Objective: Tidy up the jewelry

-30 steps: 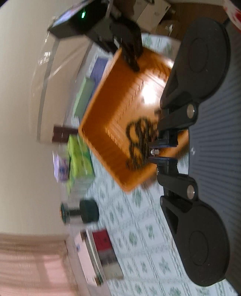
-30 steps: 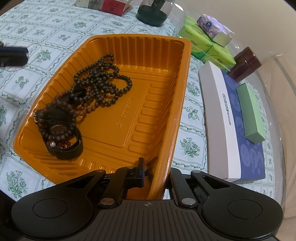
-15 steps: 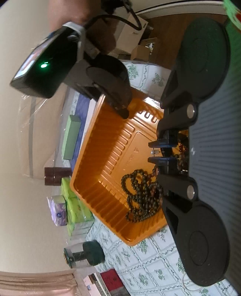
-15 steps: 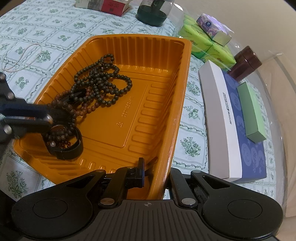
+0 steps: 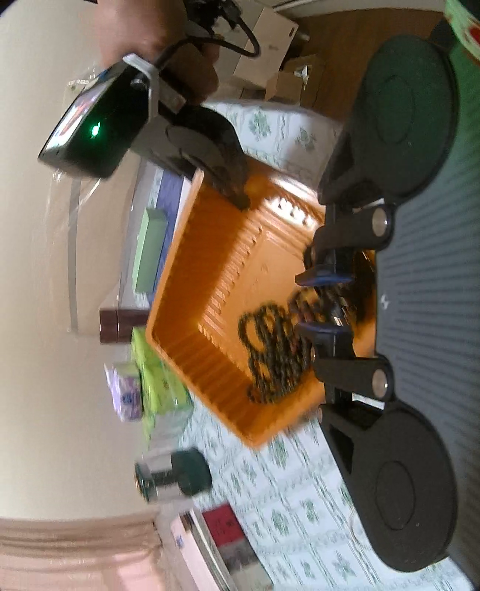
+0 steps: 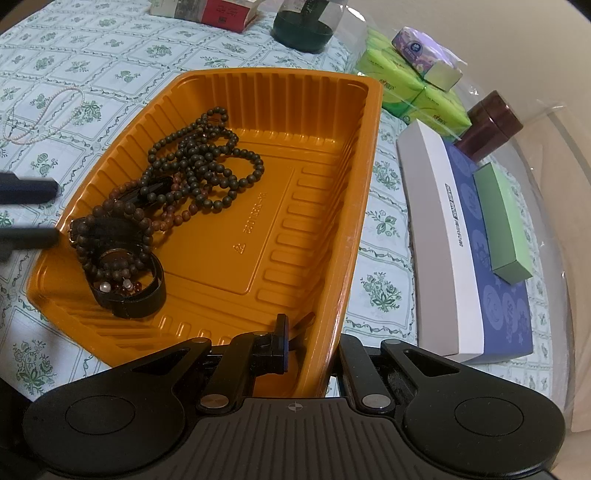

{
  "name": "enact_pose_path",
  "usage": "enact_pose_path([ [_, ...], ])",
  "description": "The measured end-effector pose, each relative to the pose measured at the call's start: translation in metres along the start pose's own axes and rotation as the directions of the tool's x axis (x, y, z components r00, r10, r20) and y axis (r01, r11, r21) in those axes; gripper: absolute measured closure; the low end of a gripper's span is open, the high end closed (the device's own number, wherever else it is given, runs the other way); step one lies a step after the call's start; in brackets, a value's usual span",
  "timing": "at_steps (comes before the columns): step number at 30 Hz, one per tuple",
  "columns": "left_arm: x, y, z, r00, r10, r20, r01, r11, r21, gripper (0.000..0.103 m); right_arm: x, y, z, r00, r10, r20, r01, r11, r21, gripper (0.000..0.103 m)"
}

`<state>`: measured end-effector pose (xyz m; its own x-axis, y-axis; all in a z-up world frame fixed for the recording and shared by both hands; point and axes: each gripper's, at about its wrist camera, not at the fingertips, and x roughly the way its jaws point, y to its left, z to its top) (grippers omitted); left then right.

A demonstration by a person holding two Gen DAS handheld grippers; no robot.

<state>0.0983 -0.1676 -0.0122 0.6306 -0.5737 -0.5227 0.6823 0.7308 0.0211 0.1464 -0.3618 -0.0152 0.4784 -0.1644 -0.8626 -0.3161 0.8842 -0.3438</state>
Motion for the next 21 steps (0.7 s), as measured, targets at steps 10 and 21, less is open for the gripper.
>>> enact_pose_path([
  [10, -0.033, 0.084, -0.056, 0.96, 0.259, -0.103, -0.268, 0.96, -0.082, 0.085, 0.0, -0.001, -0.001, 1.0, -0.001, 0.0, 0.001, 1.0, 0.0, 0.097],
  [21, -0.021, 0.147, -0.079, 0.927, 0.321, -0.196, -0.342, 0.936, -0.087, 0.085, -0.001, 0.0, -0.001, 1.0, -0.006, -0.002, 0.006, 1.0, -0.003, 0.097],
])
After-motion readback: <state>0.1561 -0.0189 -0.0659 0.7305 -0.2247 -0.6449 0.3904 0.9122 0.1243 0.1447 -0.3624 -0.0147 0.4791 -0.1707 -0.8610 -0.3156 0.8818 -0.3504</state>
